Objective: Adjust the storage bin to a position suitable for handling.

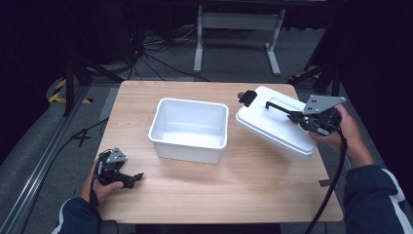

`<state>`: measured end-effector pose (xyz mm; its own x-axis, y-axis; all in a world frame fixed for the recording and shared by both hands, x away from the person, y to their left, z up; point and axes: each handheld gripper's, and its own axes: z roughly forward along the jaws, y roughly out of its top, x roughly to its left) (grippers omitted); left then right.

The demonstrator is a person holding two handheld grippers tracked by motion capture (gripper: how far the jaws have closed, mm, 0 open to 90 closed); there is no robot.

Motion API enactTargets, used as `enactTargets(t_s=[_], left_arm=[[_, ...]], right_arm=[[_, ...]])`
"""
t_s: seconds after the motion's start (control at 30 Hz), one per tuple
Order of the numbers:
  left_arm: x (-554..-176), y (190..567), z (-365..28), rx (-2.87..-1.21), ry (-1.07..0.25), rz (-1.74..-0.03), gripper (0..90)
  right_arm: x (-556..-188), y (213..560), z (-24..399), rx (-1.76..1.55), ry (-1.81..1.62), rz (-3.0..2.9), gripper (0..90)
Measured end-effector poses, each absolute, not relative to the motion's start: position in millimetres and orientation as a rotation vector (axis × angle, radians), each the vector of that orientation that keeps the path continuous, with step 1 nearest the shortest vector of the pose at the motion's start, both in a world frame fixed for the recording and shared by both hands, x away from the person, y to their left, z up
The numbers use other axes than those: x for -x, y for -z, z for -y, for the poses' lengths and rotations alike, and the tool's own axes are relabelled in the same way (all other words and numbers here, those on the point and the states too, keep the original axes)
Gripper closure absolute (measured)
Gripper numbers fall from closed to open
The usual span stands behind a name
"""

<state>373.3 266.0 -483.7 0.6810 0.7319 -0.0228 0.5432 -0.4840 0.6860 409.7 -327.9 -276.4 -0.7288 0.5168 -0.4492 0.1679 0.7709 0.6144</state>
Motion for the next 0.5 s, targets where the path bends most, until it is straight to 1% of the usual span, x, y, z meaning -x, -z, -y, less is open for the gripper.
enactTargets(t_s=[0.1, 0.17, 0.23, 0.5], left_arm=[[-373, 484, -266, -2.210, -0.353, -0.975, 0.1], [-374, 483, -267, -2.218, -0.372, -0.959, 0.1], [-373, 484, -266, -2.209, -0.349, -0.978, 0.1], [-373, 484, -266, -2.209, -0.353, -0.975, 0.1]], right_arm=[[-411, 285, 330, -0.533, -0.724, -2.339, 84.7], [-412, 291, 332, -0.538, -0.723, -2.342, 84.6], [-413, 298, 332, -0.542, -0.722, -2.349, 84.6], [-418, 318, 332, -0.568, -0.706, -2.384, 84.7]])
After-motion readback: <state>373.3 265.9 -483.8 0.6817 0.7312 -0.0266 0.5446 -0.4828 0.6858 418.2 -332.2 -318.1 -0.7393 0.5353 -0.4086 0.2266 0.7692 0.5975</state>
